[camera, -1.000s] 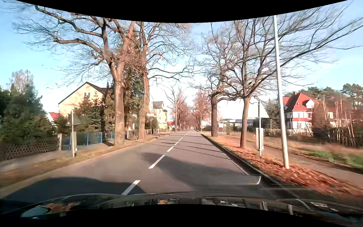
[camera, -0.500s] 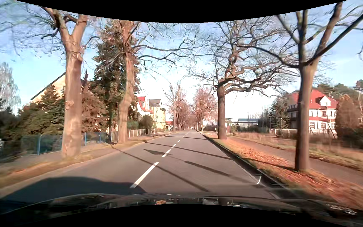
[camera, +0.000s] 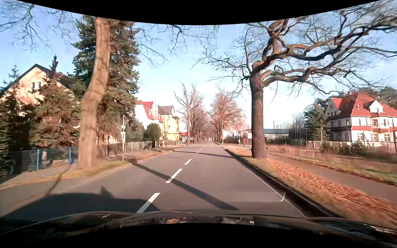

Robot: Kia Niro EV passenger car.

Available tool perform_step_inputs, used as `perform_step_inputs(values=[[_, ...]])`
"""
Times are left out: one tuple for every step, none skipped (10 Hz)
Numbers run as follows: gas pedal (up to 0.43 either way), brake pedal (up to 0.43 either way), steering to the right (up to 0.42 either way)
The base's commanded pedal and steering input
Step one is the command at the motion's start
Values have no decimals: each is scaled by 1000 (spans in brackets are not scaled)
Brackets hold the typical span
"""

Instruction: Follow the waypoints while adhering to traffic rules and regulations

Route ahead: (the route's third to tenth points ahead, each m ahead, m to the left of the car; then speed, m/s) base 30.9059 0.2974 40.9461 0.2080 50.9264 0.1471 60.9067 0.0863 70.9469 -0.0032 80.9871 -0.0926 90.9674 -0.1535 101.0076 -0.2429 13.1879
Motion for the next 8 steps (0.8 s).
perform_step_inputs(values=[[118, 0, -1], [118, 0, -1], [118, 0, -1], [118, 0, -1], [118, 0, -1], [118, 0, -1], [118, 0, -1], [118, 0, -1]])
